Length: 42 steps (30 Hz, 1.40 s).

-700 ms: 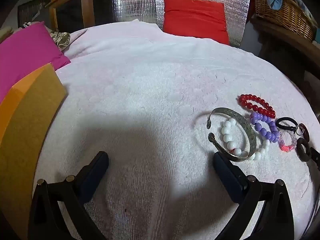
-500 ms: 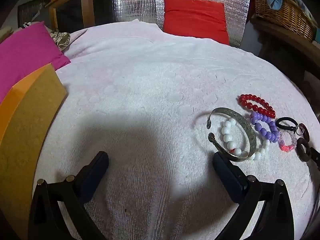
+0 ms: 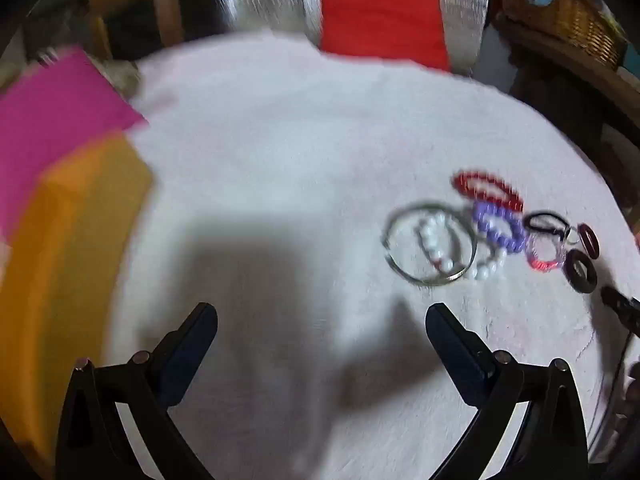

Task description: Organize jewelry

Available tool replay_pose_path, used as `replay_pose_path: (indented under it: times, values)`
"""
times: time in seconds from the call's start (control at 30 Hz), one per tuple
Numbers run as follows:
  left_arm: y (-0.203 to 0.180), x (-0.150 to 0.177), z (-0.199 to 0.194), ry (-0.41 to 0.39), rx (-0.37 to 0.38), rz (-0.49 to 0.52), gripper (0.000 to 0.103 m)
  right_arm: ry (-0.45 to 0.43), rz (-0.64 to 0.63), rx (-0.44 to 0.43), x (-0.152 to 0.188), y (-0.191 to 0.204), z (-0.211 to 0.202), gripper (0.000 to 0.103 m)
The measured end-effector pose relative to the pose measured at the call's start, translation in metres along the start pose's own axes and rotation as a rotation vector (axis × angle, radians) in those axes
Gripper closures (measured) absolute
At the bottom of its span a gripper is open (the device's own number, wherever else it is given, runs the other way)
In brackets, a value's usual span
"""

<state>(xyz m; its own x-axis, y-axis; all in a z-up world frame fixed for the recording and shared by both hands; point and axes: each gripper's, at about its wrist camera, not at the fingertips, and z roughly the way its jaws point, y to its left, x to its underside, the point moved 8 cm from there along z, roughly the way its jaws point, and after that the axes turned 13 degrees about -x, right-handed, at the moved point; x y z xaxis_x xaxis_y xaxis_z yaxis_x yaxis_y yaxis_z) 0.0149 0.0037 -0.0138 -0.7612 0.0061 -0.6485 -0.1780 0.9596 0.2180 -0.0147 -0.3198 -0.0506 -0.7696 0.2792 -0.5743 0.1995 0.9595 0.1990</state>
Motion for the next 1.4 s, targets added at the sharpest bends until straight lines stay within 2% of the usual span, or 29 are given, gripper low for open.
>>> replay_pose_path:
  times: [0.1,0.13,0.17,0.3,0.43,0.6,0.73,0.9,1.03,1.4]
  values:
    - [0.018,-0.013,-0.047,-0.146,-0.063,-0.016,0.0,0.086,-0.011,-0.033,0.013,0.002,-0.009,0.0]
    - [0.026,-0.014,-0.059,-0.175,-0.077,-0.034,0.0,0.13,0.001,-0.043,0.017,0.003,-0.015,0.0]
    - [0.032,-0.014,-0.071,-0.203,-0.084,-0.058,0.0,0.133,0.004,-0.057,0.019,0.004,-0.023,0.0]
    - [0.048,-0.009,-0.102,-0.256,-0.068,-0.107,0.0,-0.044,-0.06,-0.064,0.01,0.018,-0.088,0.0]
    - [0.054,-0.013,-0.116,-0.301,-0.124,-0.092,0.0,-0.182,-0.165,-0.115,0.003,0.049,-0.146,0.0]
    - [0.051,-0.02,-0.118,-0.309,-0.098,-0.092,0.0,-0.259,-0.213,-0.209,-0.01,0.081,-0.178,0.0]
    - [0.052,-0.019,-0.112,-0.297,-0.095,-0.091,0.0,-0.245,-0.23,-0.257,-0.015,0.095,-0.175,0.0]
    - [0.051,-0.021,-0.105,-0.286,-0.1,-0.097,0.0,-0.235,-0.27,-0.249,-0.015,0.109,-0.157,0.0]
    - [0.055,-0.022,-0.101,-0.286,-0.108,-0.104,0.0,-0.218,-0.269,-0.263,-0.008,0.11,-0.141,0.0]
    - [0.049,-0.026,-0.097,-0.288,-0.112,-0.089,0.0,-0.217,-0.257,-0.269,-0.005,0.103,-0.13,0.0]
